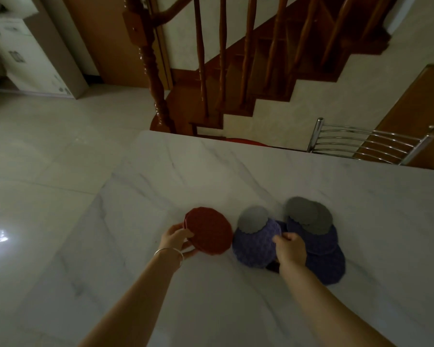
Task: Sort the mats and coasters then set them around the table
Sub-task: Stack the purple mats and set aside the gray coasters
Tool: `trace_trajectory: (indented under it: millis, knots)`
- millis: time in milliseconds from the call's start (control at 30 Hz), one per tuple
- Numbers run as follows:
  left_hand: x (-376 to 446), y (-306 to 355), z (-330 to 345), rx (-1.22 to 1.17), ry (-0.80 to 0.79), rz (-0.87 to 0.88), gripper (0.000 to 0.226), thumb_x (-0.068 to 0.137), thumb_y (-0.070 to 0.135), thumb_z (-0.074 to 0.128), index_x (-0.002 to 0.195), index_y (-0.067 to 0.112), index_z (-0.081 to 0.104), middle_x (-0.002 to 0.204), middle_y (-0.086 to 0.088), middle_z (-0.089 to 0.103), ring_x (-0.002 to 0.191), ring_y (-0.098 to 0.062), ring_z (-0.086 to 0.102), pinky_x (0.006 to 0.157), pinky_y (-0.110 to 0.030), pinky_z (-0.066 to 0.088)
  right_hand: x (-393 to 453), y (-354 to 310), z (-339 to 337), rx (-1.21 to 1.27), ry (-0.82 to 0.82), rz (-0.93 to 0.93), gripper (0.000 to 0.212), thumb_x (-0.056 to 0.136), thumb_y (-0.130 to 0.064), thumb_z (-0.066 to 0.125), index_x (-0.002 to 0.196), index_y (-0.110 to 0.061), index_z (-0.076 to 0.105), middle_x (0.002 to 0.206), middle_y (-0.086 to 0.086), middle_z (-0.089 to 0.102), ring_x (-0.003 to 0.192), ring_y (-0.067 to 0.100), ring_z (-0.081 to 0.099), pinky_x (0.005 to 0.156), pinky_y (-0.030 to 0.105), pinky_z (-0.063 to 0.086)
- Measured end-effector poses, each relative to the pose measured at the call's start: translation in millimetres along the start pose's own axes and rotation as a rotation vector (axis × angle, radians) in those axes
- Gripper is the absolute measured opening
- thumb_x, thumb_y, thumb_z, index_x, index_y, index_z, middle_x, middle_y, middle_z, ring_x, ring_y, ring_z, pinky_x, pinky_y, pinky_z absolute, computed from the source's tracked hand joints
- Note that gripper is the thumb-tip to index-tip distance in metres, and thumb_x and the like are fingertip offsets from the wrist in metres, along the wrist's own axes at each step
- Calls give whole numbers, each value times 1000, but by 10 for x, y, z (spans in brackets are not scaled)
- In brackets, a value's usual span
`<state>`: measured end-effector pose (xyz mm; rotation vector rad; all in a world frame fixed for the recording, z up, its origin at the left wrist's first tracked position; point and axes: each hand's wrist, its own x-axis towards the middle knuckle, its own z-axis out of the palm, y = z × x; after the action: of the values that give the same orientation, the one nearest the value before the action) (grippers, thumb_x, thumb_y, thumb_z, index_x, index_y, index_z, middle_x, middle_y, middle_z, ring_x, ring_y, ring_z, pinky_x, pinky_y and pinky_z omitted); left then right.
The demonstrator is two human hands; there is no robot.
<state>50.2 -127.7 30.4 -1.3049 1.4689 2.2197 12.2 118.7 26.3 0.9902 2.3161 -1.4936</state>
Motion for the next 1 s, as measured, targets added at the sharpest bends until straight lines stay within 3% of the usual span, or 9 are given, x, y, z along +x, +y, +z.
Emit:
trace_trajectory:
  millis: [67,200,300,367,467,567,667,800,1000]
  knots:
    - [-9,-8,3,-3,-3,4,31,82,-8,50,103,14,56,89,-9,56,76,-26,59,57,-39,51,-62,-155,-82,62,0,-104,10,85,-15,61,94,-14,56,81,2,57,77,23,57,73,43,54]
    - [-22,-35,-5,-20,5,-1,33,83,-9,48,108,13,54,89,-9,56,77,-27,57,58,-41,50,-153,-503,-306,-118,128,-444,13,85,-16,61,96,-14,54,79,-5,55,71,16,53,62,30,40]
    - [-35,-63,-12,-33,5,-4,35,84,-9,47,110,13,54,88,-8,55,75,-25,56,58,-40,51,-276,-743,-356,-87,179,-622,12,87,-15,60,94,-15,50,72,-10,53,63,11,52,52,26,37]
    - [-36,-75,-27,-44,-7,-7,32,85,-7,48,109,14,54,87,-7,55,74,-24,56,61,-39,51,-368,-854,-284,-5,127,-669,14,88,-14,59,97,-15,49,73,-14,52,64,3,51,51,21,37]
    - [-25,-86,-80,-74,-37,-16,21,85,4,55,102,16,57,87,-7,58,75,-25,59,64,-37,52,-454,-883,-18,166,-54,-562,15,88,-11,59,100,-15,51,82,-9,57,74,12,59,57,24,46]
    - [-20,-80,-125,-100,-63,-30,11,83,15,61,94,18,61,89,-7,60,77,-25,63,62,-36,54,-459,-757,371,290,-217,-297,14,89,-8,58,97,-15,49,93,3,58,93,30,61,74,48,56]
    - [-24,-62,-161,-84,-79,-36,17,79,18,66,95,19,62,92,-6,60,79,-24,64,59,-35,55,-398,-555,681,388,-330,-20,16,89,-4,56,98,-14,47,112,15,55,106,38,57,91,60,49]
    - [-11,-83,-191,-42,-75,-5,27,79,6,65,102,19,58,99,-8,59,82,-25,62,57,-34,54,-246,-320,831,343,-310,92,15,89,-3,56,95,-14,47,123,21,53,111,40,55,93,62,47]
    - [6,-133,-120,-64,-32,-9,47,80,-5,61,123,13,49,91,-9,61,75,-24,62,47,-30,55,-155,-141,875,170,-315,117,20,87,-1,58,100,-7,45,119,25,54,106,42,58,87,61,50]
